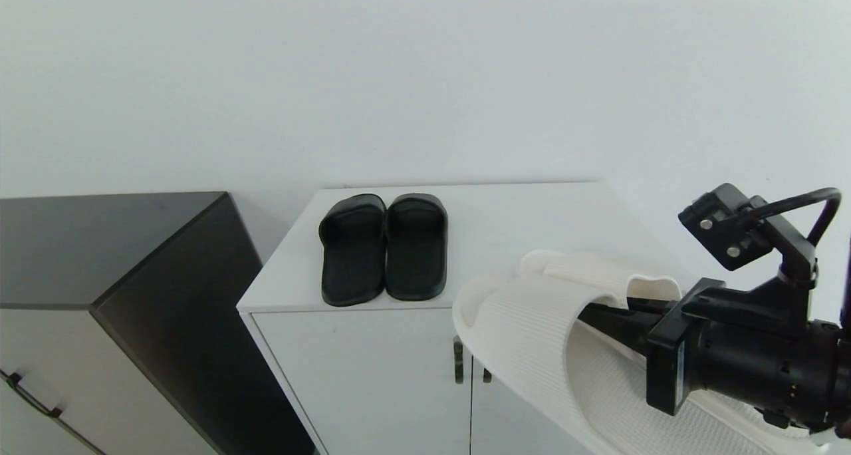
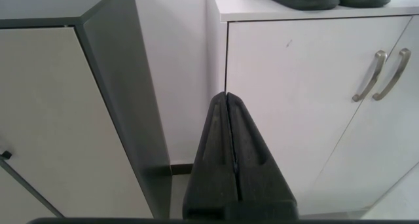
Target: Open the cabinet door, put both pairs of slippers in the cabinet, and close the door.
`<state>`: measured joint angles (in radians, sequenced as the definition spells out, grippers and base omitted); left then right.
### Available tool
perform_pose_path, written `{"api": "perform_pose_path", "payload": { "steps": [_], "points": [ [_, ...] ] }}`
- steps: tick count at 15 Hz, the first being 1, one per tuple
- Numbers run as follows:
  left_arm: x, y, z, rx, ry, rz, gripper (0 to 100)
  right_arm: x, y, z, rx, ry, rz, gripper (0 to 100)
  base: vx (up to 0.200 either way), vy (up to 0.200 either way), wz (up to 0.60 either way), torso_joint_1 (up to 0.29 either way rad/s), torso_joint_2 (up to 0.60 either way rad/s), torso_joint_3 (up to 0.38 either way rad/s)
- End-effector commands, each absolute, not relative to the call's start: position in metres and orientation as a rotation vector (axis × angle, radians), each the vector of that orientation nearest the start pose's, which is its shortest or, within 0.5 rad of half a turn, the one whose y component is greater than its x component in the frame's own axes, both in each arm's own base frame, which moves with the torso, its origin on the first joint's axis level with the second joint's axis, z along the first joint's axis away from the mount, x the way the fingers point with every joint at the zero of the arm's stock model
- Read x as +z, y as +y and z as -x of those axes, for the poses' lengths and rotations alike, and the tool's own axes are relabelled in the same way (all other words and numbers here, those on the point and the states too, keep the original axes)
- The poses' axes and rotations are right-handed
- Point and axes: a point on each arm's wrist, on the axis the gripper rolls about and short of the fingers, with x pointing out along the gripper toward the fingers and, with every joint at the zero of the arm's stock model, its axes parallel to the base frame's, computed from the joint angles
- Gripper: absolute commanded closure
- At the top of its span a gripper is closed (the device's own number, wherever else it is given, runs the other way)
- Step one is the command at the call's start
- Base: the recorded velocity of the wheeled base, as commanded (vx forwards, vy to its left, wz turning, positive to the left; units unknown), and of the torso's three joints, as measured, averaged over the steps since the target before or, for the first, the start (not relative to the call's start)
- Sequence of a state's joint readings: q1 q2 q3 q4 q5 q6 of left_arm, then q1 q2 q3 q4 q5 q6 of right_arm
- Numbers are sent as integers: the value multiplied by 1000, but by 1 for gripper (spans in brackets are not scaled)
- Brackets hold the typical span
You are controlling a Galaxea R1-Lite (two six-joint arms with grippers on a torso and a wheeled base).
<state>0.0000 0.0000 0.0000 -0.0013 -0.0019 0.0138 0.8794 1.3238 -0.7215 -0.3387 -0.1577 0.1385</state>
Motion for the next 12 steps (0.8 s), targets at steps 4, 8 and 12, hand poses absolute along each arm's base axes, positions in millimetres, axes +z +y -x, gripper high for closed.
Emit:
{"api": "perform_pose_path", "payload": {
  "steps": [4, 8, 12],
  "points": [
    [76, 0, 23, -5, -3, -14, 100, 224, 160, -132, 716, 290, 8, 100, -200, 0, 0, 1, 1, 4],
    [76, 0, 23, -5, 0, -14, 100, 220, 160, -133, 718, 301, 16, 100, -150, 0, 0, 2, -1, -1],
    [76, 0, 23, -3, -2, -14, 100, 218, 160, -133, 714, 307, 24, 100, 0, 0, 0, 0, 0, 0]
  ]
}}
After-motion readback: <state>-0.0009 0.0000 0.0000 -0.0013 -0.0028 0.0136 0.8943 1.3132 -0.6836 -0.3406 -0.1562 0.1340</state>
